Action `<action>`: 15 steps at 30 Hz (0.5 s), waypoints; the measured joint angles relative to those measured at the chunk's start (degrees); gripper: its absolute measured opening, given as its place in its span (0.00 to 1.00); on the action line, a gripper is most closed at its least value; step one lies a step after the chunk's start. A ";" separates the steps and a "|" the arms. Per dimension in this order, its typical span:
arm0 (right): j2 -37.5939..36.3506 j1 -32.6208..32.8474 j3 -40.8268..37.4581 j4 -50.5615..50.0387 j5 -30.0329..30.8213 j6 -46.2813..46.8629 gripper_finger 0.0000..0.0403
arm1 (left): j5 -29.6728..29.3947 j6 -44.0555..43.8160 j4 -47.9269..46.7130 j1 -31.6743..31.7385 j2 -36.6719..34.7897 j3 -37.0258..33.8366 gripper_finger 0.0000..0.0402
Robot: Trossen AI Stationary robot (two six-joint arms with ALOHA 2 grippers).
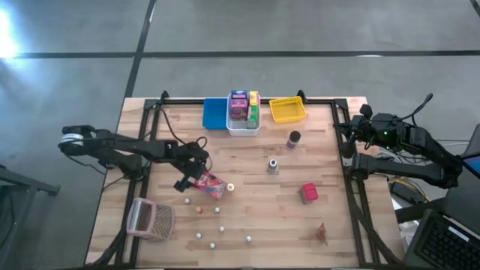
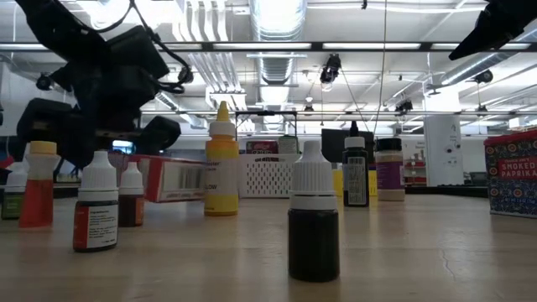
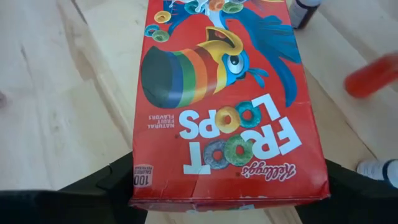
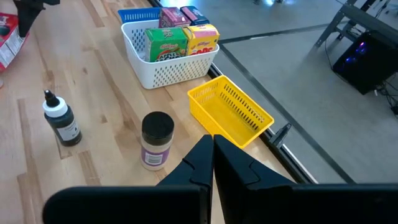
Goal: Pick & Place Kitchen Items
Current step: Put the red cereal box into the white bin
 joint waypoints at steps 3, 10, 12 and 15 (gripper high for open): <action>0.00 0.00 0.01 0.00 0.00 0.09 0.02 | -0.51 0.84 0.01 0.00 0.00 0.06 0.78; 0.00 0.00 0.02 0.01 0.01 0.06 0.02 | -3.21 2.28 0.15 0.00 0.00 0.11 0.78; 0.01 0.00 0.00 0.02 0.00 0.04 0.02 | -3.18 -0.30 0.14 0.00 0.00 0.11 0.78; 0.02 0.00 0.02 0.00 0.00 0.11 0.02 | -2.82 -1.68 0.45 -0.02 -0.03 0.11 0.78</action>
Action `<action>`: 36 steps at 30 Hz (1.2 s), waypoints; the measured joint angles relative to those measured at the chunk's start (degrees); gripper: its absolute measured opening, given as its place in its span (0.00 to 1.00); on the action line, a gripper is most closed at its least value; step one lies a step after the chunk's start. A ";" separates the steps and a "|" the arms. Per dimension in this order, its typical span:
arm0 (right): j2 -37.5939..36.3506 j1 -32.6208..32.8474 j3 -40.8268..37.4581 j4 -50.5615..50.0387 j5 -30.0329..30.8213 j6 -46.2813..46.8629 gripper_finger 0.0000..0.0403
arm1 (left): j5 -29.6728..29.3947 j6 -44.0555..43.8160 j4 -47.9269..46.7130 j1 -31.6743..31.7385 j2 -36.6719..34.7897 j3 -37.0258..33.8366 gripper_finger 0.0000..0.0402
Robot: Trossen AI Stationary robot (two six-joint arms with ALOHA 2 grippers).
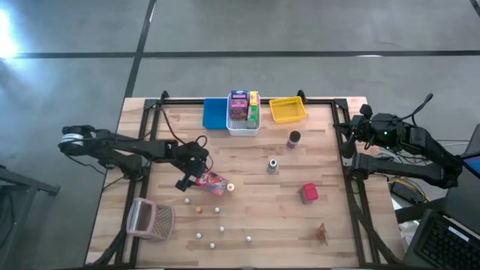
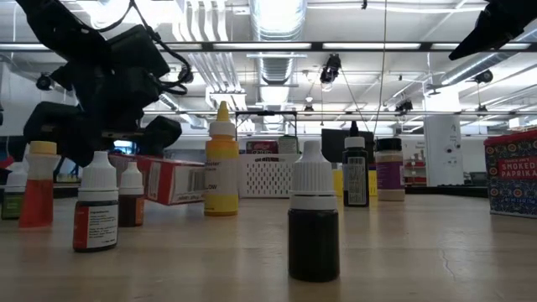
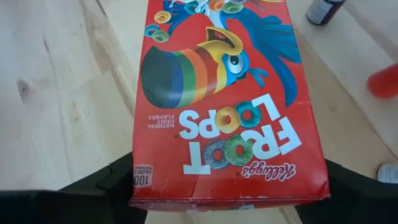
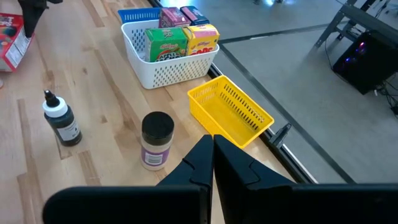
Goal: Pick & Place Kitchen Items
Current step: Put the red cereal box into the white bin
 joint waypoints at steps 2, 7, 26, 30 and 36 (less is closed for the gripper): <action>-0.02 0.02 0.00 0.00 0.00 -0.11 0.02 | -0.14 -0.92 0.98 0.00 -0.20 0.00 0.78; 0.00 0.02 0.00 0.00 0.00 -0.08 0.02 | -2.74 -4.24 1.18 -0.04 -1.82 0.02 0.78; -0.02 0.01 -0.02 0.02 0.01 -0.09 0.02 | -10.46 -5.37 -33.79 0.00 -7.61 20.45 0.78; -0.01 0.01 -0.01 0.00 0.00 -0.06 0.02 | -14.13 -2.71 -39.80 0.02 -3.63 26.90 0.78; -0.02 0.00 0.00 0.02 0.01 -0.08 0.02 | -18.96 0.00 -49.30 0.02 3.08 34.39 0.78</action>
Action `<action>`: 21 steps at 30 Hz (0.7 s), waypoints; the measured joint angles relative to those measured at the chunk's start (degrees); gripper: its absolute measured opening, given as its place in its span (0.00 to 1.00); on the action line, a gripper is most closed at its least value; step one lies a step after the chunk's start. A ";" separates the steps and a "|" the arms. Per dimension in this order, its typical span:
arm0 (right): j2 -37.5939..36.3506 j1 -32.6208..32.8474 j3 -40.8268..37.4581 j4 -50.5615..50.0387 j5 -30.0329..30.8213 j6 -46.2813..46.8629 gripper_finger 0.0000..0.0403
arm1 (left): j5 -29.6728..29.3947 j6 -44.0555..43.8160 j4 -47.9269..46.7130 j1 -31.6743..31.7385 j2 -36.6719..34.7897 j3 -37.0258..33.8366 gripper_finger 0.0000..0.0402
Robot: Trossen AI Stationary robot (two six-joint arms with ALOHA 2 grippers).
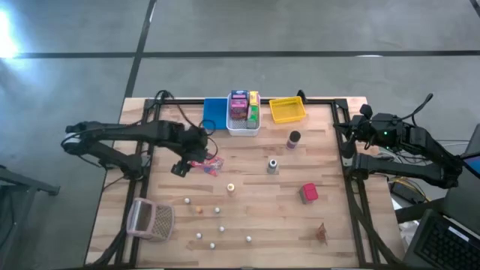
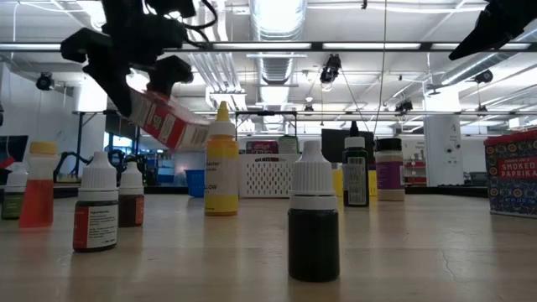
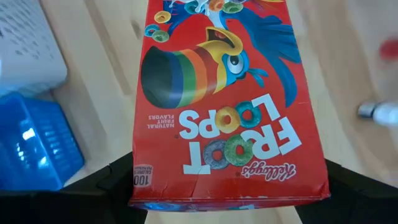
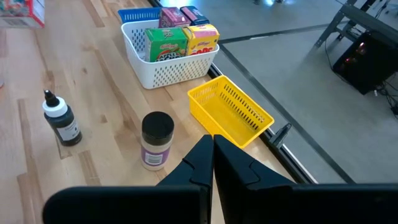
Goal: Pick & Place Kitchen Items
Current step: Put the red cereal box into the white bin
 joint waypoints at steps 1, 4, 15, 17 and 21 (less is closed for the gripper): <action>0.00 0.01 0.00 -0.01 0.01 0.08 0.02 | -0.91 0.43 -1.21 0.00 1.25 1.04 0.78; 0.00 0.00 0.00 -0.02 0.01 -0.01 0.02 | -3.94 1.76 -5.07 0.00 4.89 4.08 0.78; 0.00 0.00 0.00 -0.02 0.00 0.02 0.02 | -9.38 2.47 -26.30 -0.02 15.92 15.21 0.78; 0.00 0.00 0.00 -0.01 0.00 0.01 0.02 | -9.38 2.50 -28.01 -0.02 16.95 16.33 0.78; 0.02 0.02 -0.02 -0.02 0.01 0.01 0.02 | -10.27 2.16 -28.42 0.00 18.23 16.55 0.78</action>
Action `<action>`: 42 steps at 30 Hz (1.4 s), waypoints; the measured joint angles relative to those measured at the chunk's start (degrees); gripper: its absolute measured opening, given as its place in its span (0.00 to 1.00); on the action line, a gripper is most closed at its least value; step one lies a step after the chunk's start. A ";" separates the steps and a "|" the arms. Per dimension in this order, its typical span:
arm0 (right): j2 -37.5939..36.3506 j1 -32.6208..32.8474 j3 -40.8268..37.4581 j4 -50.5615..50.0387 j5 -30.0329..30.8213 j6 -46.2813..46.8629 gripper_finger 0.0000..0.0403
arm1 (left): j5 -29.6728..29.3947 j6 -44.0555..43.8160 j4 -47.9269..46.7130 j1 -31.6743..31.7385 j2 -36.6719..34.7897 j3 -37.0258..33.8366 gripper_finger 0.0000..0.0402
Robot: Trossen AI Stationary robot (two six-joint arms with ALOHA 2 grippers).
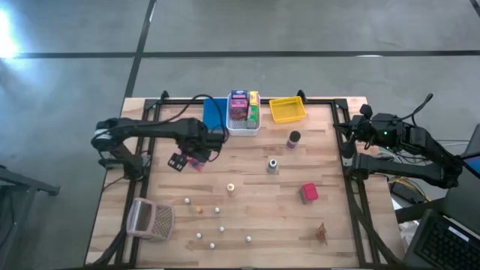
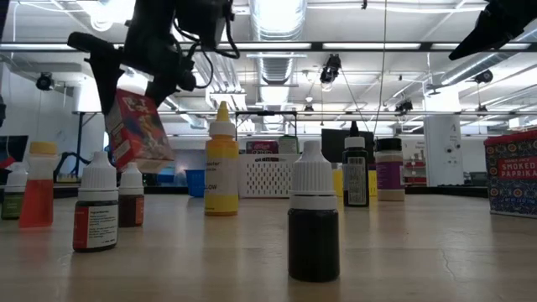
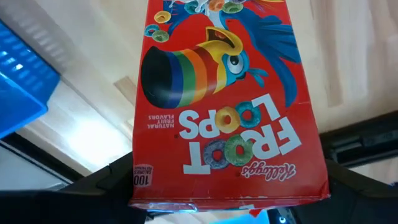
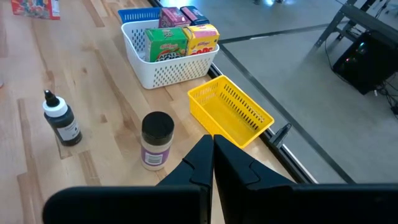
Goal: Pick & Place Kitchen Items
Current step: Put the red cereal box into the white bin
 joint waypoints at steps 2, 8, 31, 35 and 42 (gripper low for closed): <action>0.00 -0.02 0.02 0.01 -0.01 0.03 0.02 | -1.59 -0.87 -0.11 0.02 0.56 -0.29 0.78; -0.02 -0.02 0.02 0.02 0.00 -0.04 0.02 | -3.93 -6.86 -0.82 0.00 3.10 -0.50 0.78; -0.02 -0.01 0.02 0.02 0.00 0.06 0.02 | -5.71 -11.41 -2.06 0.91 5.43 -9.24 0.78; -0.02 0.00 0.02 0.00 -0.02 0.06 0.02 | -5.73 -13.12 -2.03 1.16 5.43 -10.41 0.78; -0.02 0.00 0.00 0.02 -0.02 0.03 0.02 | -2.87 -21.21 -2.34 1.16 6.59 -9.46 0.78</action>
